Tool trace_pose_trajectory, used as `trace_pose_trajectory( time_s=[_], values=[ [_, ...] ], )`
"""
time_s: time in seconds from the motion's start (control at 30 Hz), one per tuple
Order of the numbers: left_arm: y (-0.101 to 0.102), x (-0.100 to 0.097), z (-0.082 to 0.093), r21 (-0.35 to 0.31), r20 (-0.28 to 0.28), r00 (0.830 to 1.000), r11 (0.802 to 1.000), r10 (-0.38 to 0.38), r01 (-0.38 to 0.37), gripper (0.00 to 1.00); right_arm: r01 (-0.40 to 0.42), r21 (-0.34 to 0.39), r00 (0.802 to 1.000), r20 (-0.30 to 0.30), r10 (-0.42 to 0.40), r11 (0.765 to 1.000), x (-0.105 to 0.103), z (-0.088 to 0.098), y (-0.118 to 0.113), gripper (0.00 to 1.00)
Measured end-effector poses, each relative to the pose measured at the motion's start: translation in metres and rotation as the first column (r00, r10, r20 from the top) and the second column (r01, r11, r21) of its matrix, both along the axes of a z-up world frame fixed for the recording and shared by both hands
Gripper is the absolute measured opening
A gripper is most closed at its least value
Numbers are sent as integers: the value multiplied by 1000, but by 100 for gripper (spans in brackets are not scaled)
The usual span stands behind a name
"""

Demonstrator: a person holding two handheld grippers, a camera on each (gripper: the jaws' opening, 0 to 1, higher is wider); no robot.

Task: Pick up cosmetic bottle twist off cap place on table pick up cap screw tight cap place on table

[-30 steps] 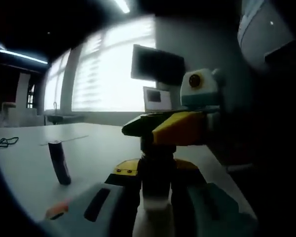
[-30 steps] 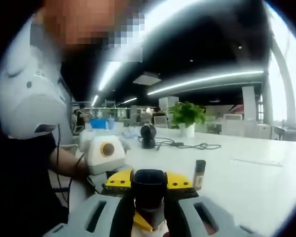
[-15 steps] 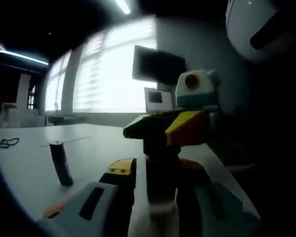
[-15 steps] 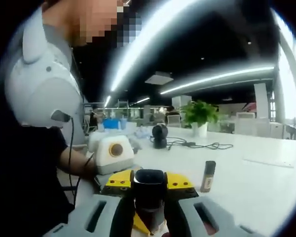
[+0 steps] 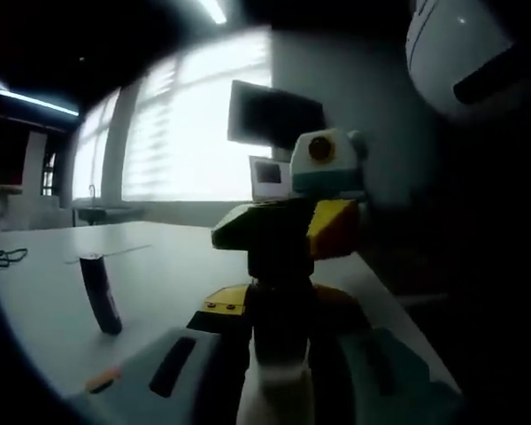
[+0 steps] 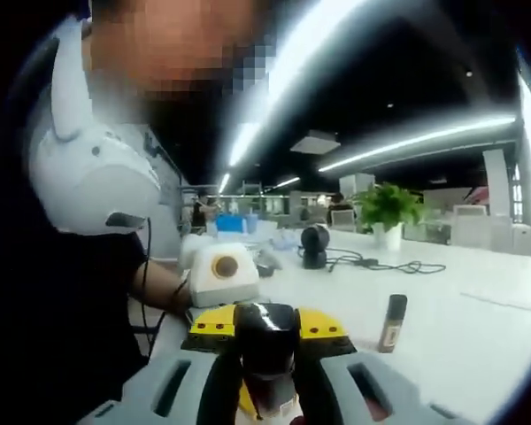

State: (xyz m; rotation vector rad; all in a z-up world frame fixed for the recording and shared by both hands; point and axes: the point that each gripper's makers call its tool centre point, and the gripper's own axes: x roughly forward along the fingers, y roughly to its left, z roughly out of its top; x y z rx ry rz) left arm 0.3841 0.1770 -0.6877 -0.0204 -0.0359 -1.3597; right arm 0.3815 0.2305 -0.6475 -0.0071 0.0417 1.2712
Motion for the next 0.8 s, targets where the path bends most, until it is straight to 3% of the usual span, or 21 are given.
trace_pose_trajectory(
  time_s=[0.23, 0.43, 0.73, 0.8],
  values=[
    [0, -1, -1, 0, -14, 1000, 1000, -8, 8, 15, -171, 33, 984, -49, 172, 985, -2, 0, 0, 17],
    [0, -2, -1, -1, -18, 1000, 1000, -11, 11, 15, -252, 55, 966, -47, 255, 966, 2, -1, -7, 17],
    [-1, -3, -1, 0, -19, 1000, 1000, -22, 22, 15, -392, 75, 918, -43, 395, 917, 1, 0, -14, 17],
    [0, -3, -1, -2, -23, 1000, 1000, -20, 20, 15, -412, 79, 908, -46, 416, 908, 14, -3, -41, 17]
  ],
)
